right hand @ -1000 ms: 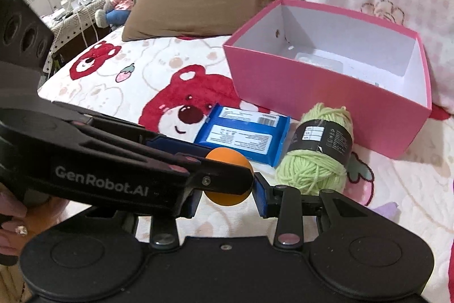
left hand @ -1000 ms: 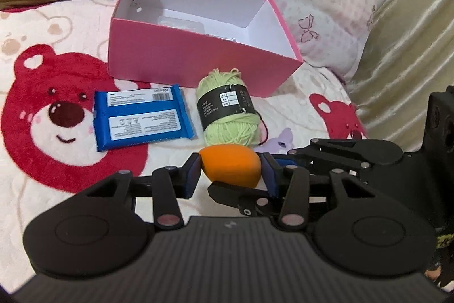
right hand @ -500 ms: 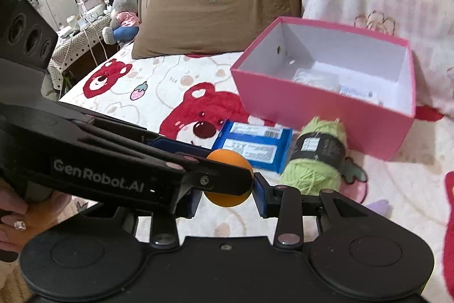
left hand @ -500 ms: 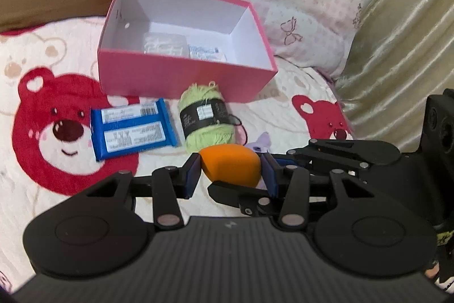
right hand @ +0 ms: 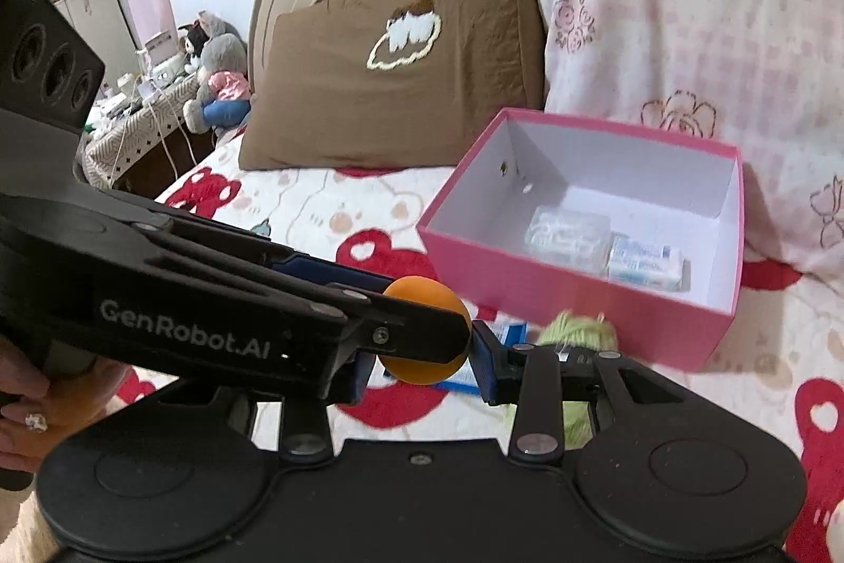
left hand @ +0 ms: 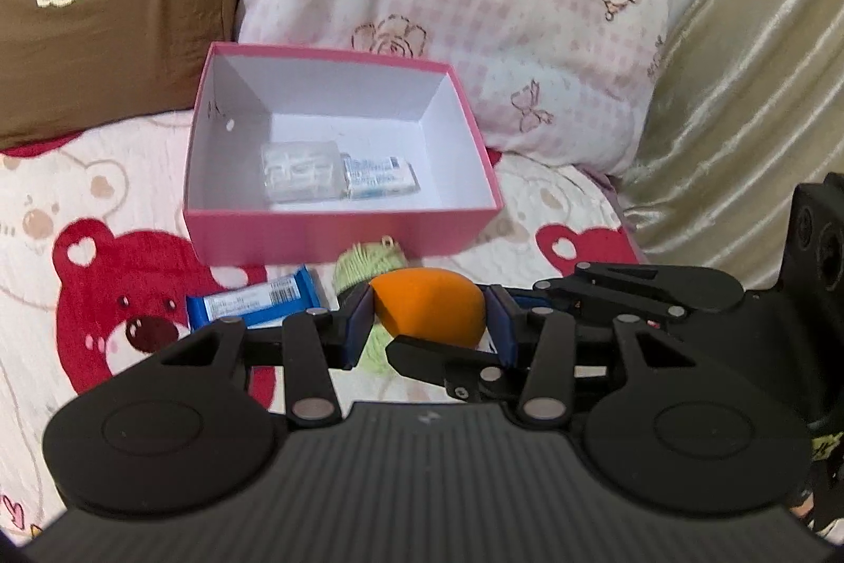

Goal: Organize objects
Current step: 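Lift the sponge with the left gripper and carry it into the pink box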

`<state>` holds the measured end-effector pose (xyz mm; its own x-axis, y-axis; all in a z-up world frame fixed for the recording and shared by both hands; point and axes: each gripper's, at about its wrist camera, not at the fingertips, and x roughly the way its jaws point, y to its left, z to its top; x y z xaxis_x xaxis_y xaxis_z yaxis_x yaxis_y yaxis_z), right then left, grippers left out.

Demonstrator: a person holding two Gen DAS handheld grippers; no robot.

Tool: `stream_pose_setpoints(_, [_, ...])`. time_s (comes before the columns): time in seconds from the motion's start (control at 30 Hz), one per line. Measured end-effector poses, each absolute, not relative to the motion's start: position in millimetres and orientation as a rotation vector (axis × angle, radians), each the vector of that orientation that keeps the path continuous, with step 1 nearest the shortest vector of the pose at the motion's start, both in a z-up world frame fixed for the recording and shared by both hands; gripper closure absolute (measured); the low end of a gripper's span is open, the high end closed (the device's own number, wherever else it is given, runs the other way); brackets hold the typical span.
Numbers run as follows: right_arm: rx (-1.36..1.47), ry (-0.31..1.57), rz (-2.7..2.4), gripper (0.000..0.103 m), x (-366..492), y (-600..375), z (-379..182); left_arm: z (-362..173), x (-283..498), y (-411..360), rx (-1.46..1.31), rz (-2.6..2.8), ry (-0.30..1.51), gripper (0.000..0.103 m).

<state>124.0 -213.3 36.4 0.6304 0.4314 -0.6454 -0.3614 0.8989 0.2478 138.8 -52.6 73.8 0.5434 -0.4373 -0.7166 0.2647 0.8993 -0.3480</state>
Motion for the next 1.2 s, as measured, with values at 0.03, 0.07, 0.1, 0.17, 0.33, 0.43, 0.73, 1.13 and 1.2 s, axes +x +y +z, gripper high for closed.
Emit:
stream_pose_setpoints(0.03, [0.105,0.761,0.455,0.06,128,-215,38,77,142,-54,-0.201,-0.412,0.901,0.059])
stream_pose_setpoints(0.07, [0.117,0.761,0.458,0.06,132,-218,39,79,145,-56,-0.191,-0.409,0.895,0.059])
stream_pose_setpoints(0.1, [0.135,0.765,0.462,0.06,137,-220,40,82,150,-56,-0.193,-0.411,0.893,0.059])
stream_pose_setpoints(0.17, [0.134,0.76,0.454,0.06,144,-223,45,86,159,-57,-0.202,-0.419,0.886,0.059])
stream_pose_setpoints(0.33, [0.137,0.725,0.415,0.06,163,-232,56,96,184,-66,-0.193,-0.419,0.838,0.059])
stream_pose_setpoints(0.43, [0.138,0.709,0.399,0.06,181,-239,61,101,201,-70,-0.207,-0.399,0.814,0.059])
stream_pose_setpoints(0.73, [0.137,0.691,0.389,0.06,238,-251,63,92,258,-72,-0.222,-0.383,0.781,0.059])
stream_pose_setpoints(1.13, [0.227,0.741,0.355,0.06,301,-278,-4,24,326,-86,-0.242,-0.351,0.843,0.059])
stream_pose_setpoints(1.2, [0.252,0.733,0.345,0.06,309,-283,-14,15,337,-90,-0.218,-0.355,0.84,0.059])
